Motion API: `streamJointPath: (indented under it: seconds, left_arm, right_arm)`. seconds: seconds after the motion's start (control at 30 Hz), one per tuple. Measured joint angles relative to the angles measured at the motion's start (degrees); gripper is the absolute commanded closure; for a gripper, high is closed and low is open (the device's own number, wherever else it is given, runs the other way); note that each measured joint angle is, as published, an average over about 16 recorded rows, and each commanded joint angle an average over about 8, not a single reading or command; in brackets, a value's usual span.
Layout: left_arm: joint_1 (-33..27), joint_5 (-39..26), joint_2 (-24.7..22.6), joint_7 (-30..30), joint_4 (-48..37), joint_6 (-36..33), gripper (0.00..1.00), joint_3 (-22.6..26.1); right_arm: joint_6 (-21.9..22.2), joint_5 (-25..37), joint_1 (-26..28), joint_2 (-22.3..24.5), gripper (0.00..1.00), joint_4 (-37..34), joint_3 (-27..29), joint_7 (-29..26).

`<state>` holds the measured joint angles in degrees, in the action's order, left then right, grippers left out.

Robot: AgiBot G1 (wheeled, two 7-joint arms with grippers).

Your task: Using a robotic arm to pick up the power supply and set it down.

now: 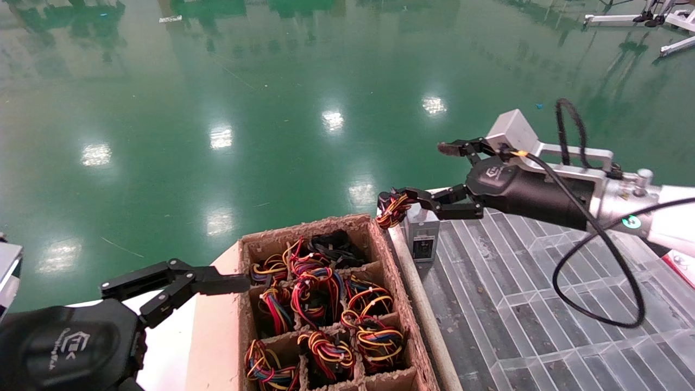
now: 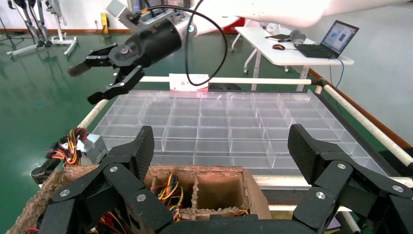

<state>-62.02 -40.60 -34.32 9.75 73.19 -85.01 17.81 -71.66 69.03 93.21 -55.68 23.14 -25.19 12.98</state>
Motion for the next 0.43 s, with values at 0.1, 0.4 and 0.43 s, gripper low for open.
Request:
streamJointPath:
  seconds: [0.1, 0.4, 0.43]
  left_arm:
    - [0.0, 0.0, 0.0, 0.0, 0.0, 0.0, 0.0, 0.01]
    - [-0.01, 0.01, 0.01, -0.01, 0.0, 0.01, 0.0, 0.02]
    - [-0.01, 0.01, 0.01, -0.01, 0.0, 0.01, 0.0, 0.02]
  right_arm:
    - [-1.06, -2.05, -2.39, 1.56, 0.0, 3.81, 0.69, -1.79]
    - [-3.18, -6.16, -7.18, 4.69, 0.0, 11.44, 2.08, -5.38]
    - [-3.36, -6.5, -7.57, 4.95, 0.0, 12.07, 2.2, -5.68]
